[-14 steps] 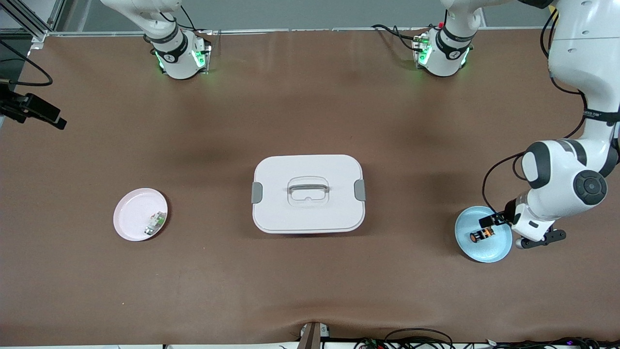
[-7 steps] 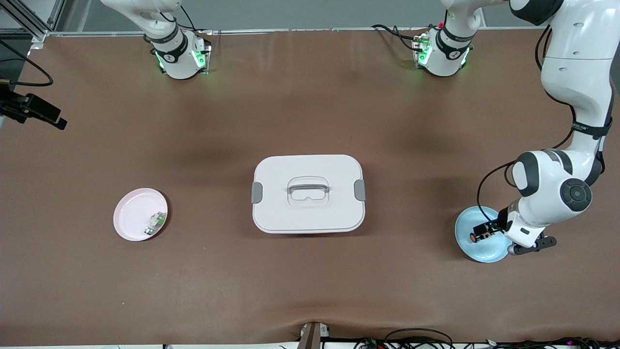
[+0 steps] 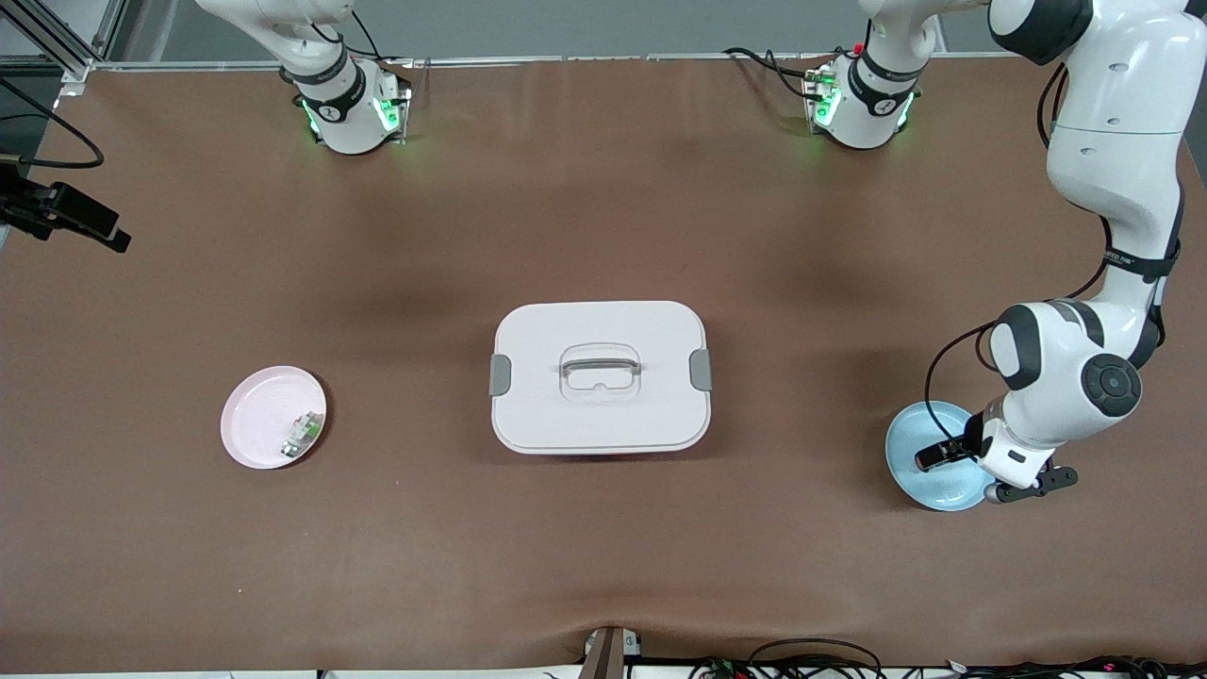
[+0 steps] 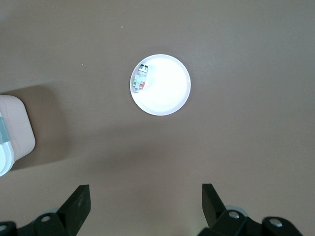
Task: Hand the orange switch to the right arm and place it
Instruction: 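Lower the left gripper onto the orange switch and close it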
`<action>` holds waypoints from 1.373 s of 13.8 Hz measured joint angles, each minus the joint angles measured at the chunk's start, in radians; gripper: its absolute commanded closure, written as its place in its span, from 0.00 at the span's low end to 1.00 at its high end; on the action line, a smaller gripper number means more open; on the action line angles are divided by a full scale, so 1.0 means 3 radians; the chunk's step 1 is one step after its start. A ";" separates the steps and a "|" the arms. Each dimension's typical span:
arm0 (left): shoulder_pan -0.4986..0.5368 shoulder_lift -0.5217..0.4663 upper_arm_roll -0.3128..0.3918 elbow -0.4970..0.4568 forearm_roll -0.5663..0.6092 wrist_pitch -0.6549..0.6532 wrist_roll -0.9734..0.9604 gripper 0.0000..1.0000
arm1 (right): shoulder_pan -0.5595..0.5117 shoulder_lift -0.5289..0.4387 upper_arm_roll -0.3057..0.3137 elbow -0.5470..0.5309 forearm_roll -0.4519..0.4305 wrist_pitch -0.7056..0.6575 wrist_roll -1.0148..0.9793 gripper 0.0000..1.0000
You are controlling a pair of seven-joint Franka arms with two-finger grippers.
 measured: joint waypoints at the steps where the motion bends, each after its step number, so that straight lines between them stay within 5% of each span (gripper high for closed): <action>1: -0.0001 0.0022 0.0000 0.0001 0.0000 0.0036 -0.0002 0.00 | 0.0000 0.0002 0.0000 0.0000 0.0000 0.0000 0.0000 0.00; 5: -0.0001 0.0096 0.0000 0.0003 0.0000 0.0105 -0.0006 0.00 | 0.0000 0.0005 0.0000 0.0000 0.0000 0.0000 0.0000 0.00; 7: -0.0001 0.0098 0.0000 0.0004 0.0000 0.0105 -0.0008 0.25 | 0.0000 0.0005 0.0000 0.0000 0.0000 0.0000 0.0000 0.00; 11: 0.0001 0.0098 0.0000 0.0013 0.0000 0.0104 -0.0010 0.98 | 0.0000 0.0005 0.0002 0.0000 0.0000 0.0000 -0.0001 0.00; 15: -0.0001 0.0059 -0.0028 0.0018 0.0000 0.0017 -0.0010 1.00 | 0.0000 0.0006 0.0003 0.0000 0.0000 0.0000 -0.0001 0.00; 19: -0.0002 -0.0248 -0.0200 0.0069 -0.0119 -0.0525 -0.0162 1.00 | 0.0000 0.0014 0.0004 0.0000 0.0000 -0.0001 -0.0001 0.00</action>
